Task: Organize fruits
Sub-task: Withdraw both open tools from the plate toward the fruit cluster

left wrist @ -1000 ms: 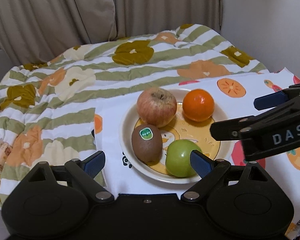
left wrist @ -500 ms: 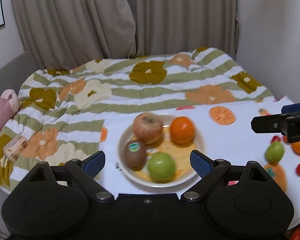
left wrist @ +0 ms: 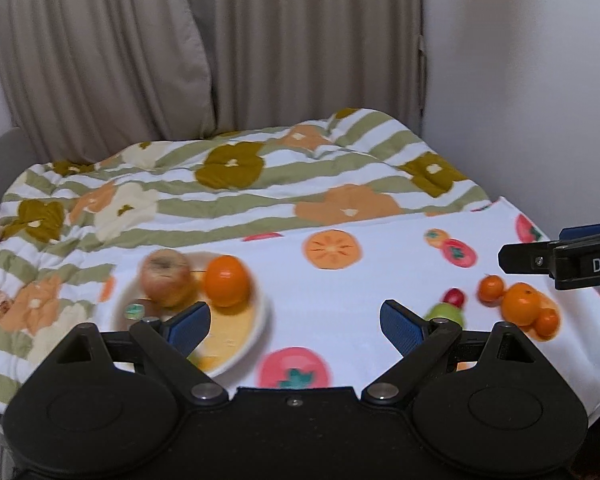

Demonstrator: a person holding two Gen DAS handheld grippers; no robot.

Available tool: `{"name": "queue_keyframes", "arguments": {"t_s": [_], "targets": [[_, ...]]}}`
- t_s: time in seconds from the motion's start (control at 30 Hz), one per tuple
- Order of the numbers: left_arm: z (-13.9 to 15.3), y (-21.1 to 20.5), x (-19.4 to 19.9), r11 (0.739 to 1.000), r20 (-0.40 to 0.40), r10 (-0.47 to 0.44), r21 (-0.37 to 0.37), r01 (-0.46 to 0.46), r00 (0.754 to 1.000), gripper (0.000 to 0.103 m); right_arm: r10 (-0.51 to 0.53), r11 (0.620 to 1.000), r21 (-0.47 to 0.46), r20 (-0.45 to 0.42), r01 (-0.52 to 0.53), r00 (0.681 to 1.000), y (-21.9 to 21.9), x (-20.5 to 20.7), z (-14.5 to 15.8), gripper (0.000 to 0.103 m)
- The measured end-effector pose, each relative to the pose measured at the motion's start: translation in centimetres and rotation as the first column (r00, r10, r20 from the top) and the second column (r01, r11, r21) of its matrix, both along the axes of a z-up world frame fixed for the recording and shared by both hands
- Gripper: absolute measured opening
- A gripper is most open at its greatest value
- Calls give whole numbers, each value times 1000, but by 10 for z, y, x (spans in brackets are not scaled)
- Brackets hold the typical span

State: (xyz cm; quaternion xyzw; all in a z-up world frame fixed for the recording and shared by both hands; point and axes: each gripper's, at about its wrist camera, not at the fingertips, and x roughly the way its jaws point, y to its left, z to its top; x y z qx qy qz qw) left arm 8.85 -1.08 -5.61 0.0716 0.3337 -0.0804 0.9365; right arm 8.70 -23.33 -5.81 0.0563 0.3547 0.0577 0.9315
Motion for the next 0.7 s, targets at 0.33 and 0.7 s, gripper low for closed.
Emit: {"name": "queue_keyframes", "arguments": {"t_s": [0.33, 0.7], "targets": [[-33, -78, 18, 995, -14, -96, -3, 96, 995, 94, -38, 999, -33, -52, 36, 998, -69, 1, -42, 103], [-85, -124, 42, 978, -91, -199, 53, 204, 976, 94, 27, 996, -81, -89, -35, 996, -84, 24, -86, 103]]}}
